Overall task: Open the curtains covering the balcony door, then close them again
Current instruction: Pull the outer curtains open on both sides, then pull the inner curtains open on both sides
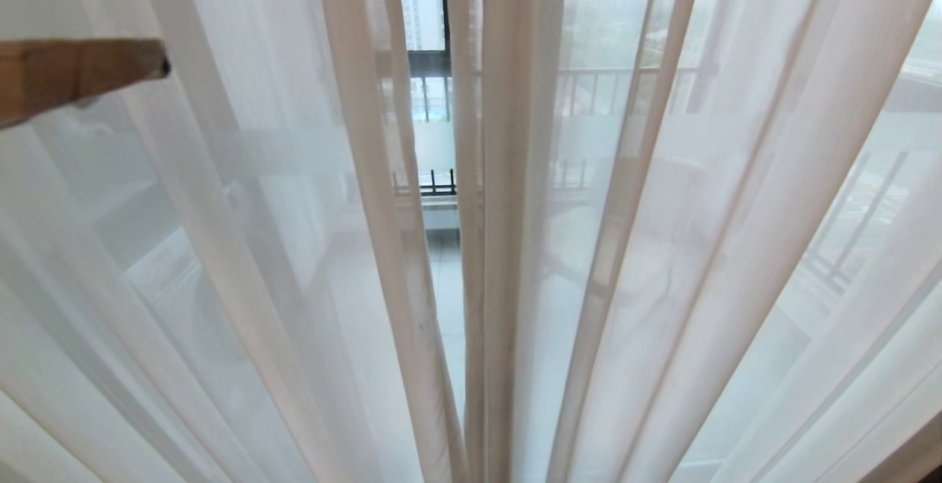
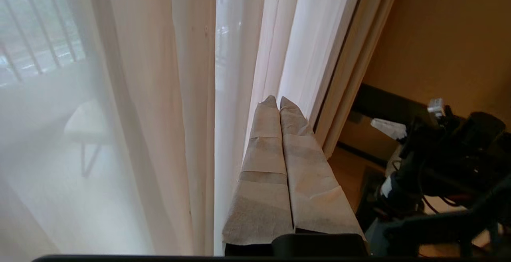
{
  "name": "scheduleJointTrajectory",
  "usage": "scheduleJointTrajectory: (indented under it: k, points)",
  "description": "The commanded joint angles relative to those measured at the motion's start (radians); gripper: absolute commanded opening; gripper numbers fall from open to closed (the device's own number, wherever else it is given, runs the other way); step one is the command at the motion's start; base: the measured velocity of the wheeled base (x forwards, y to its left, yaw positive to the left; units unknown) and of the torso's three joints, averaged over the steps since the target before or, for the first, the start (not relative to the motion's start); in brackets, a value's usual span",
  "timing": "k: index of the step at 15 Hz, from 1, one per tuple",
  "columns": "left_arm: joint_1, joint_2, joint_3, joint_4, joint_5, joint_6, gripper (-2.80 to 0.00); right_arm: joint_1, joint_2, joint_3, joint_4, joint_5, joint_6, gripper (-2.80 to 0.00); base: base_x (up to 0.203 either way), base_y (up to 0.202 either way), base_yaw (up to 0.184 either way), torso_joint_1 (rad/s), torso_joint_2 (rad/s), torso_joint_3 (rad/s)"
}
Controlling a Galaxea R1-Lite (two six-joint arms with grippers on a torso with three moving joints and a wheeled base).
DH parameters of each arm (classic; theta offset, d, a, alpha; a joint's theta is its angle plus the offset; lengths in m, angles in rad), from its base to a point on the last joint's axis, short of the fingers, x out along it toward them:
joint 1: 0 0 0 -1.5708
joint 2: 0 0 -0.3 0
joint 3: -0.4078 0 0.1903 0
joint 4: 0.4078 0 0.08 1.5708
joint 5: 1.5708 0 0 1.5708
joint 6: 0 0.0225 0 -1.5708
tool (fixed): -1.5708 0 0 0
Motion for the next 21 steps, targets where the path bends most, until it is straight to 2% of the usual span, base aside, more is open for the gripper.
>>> scheduleJointTrajectory:
  k: [1, 2, 3, 6, 7, 14, 19, 21]
  points:
    - [-0.167, 0.136, -0.067, -0.001, 0.340, 0.024, -2.80, 0.000, 0.000, 0.000, 0.000, 0.000, -0.001, -2.80, 0.000, 0.000, 0.000, 0.000, 0.00, 0.000]
    - [-0.209, 0.163, -0.092, -0.001, 0.442, 0.049, -2.80, 0.000, 0.000, 0.000, 0.000, 0.000, -0.001, -2.80, 0.000, 0.000, 0.000, 0.000, 0.00, 0.000]
    - [-0.235, 0.176, -0.108, 0.001, 0.511, 0.072, -2.80, 0.000, 0.000, 0.000, 0.000, 0.000, -0.001, -2.80, 0.000, 0.000, 0.000, 0.000, 0.00, 0.000]
    - [-0.251, 0.174, -0.112, 0.006, 0.603, 0.111, -2.80, 0.000, 0.000, 0.000, 0.000, 0.000, -0.001, -2.80, 0.000, 0.000, 0.000, 0.000, 0.00, 0.000]
    - [-0.251, 0.167, -0.111, 0.008, 0.621, 0.124, 0.00, 0.000, 0.000, 0.000, 0.000, 0.000, -0.001, -2.80, 0.000, 0.000, 0.000, 0.000, 0.00, 0.000]
    - [-0.253, 0.144, -0.109, 0.002, 0.637, 0.129, 0.00, 0.000, 0.000, 0.000, 0.000, 0.000, -0.001, -2.80, 0.000, 0.000, 0.000, 0.000, 0.00, 0.000]
    - [-0.267, 0.216, -0.159, -0.007, 0.630, 0.129, 0.00, 0.000, 0.000, 0.000, 0.000, 0.000, -0.001, -2.80, 0.000, 0.000, 0.000, 0.000, 0.00, 0.000]
    - [-0.267, 0.261, -0.171, -0.056, 0.635, 0.129, 0.00, 0.000, 0.000, 0.000, 0.000, 0.000, -0.001, -2.80, 0.000, 0.000, 0.000, 0.000, 0.00, 0.000]
